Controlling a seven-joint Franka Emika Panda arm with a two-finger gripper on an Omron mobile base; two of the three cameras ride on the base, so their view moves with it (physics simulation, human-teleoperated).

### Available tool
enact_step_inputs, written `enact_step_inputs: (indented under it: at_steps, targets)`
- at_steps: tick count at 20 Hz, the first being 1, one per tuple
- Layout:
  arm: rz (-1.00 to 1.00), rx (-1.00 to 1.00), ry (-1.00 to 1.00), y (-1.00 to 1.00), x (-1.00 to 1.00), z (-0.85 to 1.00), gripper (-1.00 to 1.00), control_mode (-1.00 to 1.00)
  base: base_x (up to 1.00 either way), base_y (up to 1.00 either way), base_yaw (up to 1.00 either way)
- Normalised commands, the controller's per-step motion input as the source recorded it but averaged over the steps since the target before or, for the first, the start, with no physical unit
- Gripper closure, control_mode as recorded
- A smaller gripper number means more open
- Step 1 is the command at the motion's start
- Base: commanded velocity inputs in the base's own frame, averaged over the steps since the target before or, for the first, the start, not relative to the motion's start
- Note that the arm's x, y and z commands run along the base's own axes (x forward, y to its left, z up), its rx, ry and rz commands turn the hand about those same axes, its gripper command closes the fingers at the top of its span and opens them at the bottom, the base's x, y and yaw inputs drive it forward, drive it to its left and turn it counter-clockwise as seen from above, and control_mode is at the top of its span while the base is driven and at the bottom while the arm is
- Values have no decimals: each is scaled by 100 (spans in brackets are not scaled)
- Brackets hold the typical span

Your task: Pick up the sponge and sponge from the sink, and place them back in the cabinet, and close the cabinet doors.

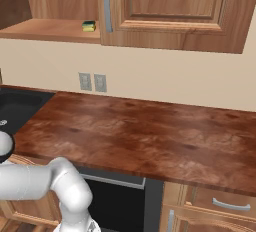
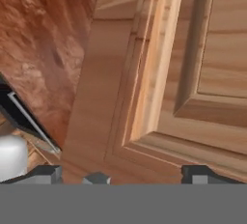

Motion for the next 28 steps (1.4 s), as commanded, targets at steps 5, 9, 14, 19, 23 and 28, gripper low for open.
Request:
enact_step_inputs:
  at_steps: [5, 9, 14, 19, 23, 28]
  targets:
    - [-3, 6, 0, -40, 50, -22, -100, -100, 0, 0, 0]
    - [0, 3, -6, -41, 43, -32, -100, -100, 0, 0, 0]
    - [0, 4, -18, -41, 43, -27, -100, -100, 0, 0, 0]
    - [0, 7, -19, -44, 47, -18, -100, -100, 0, 0, 0]
    - [-1, 9, -7, -45, 46, -5, -100, -100, 0, 0, 0]
    - [-2, 7, 0, -43, 44, 0, -100, -100, 0, 0, 0]
